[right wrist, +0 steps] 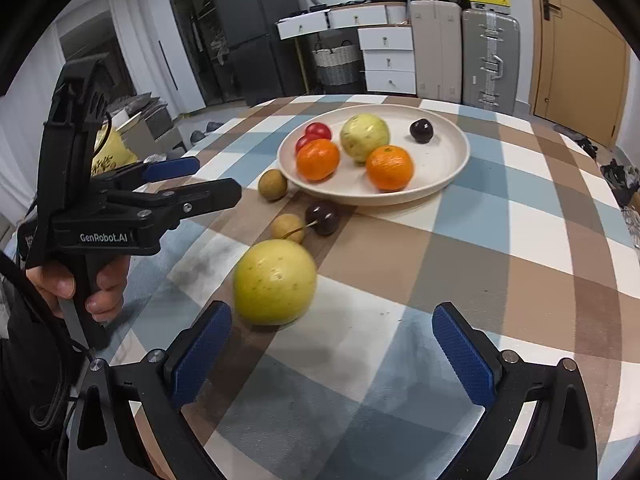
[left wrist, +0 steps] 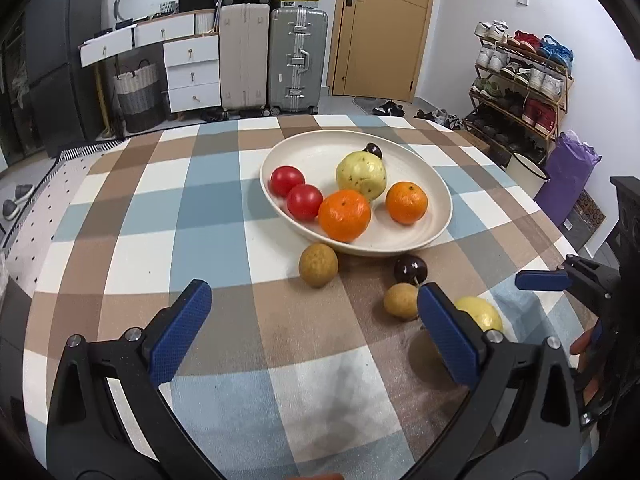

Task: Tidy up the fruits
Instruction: 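Move the right tool down to the large yellow-green fruit, then close the right tool on the large yellow-green fruit and lift it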

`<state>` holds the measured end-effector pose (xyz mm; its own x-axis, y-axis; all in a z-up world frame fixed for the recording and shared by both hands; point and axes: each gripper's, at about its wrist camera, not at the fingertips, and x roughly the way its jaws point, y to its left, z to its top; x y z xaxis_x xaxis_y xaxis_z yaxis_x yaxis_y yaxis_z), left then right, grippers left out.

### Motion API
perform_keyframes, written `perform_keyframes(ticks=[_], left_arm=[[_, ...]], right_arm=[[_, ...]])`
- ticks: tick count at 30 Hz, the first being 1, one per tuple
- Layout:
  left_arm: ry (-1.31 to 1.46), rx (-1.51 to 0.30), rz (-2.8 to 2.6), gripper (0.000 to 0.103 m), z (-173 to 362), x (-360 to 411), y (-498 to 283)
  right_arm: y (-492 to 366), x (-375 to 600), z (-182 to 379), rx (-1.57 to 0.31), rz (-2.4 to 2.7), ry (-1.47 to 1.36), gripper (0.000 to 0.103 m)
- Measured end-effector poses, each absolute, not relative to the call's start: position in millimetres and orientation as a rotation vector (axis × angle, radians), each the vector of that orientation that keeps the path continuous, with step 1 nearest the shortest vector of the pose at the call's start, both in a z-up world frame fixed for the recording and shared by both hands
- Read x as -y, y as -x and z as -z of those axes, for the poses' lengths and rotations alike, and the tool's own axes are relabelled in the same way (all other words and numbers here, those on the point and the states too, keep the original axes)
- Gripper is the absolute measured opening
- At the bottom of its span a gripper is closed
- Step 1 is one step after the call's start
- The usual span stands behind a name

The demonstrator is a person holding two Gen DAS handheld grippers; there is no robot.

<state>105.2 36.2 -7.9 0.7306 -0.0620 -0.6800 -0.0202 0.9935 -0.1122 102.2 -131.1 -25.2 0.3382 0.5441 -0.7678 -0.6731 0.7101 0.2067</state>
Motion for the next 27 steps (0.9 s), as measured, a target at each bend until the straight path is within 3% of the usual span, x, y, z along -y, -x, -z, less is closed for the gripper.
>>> perform_keyframes(ticks=[9,15,17,19,27], left_arm=[[0.116,-0.763,0.005,0.103,13,-40,-107],[0.134,-0.779,-0.006,0.103,19,-45,-112],[0.132,-0.778,-0.007,0.103,19,-44,-112],[0.127,-0.772,-0.009,0.103,19,-43,-112],[0.124,-0.759,0.000,0.103,15,-41,-111]], right_arm=[[-100,105,30,-0.930,-0.814,0.219,0.099],[-103,96,34,-0.943,-0.825,0.229,0.077],[-103,95,35,-0.947,-0.838,0.233,0.061],[-101,95,35,-0.940,-0.849,0.232,0.052],[-100,101,29,-0.905,-0.845,0.230,0.050]])
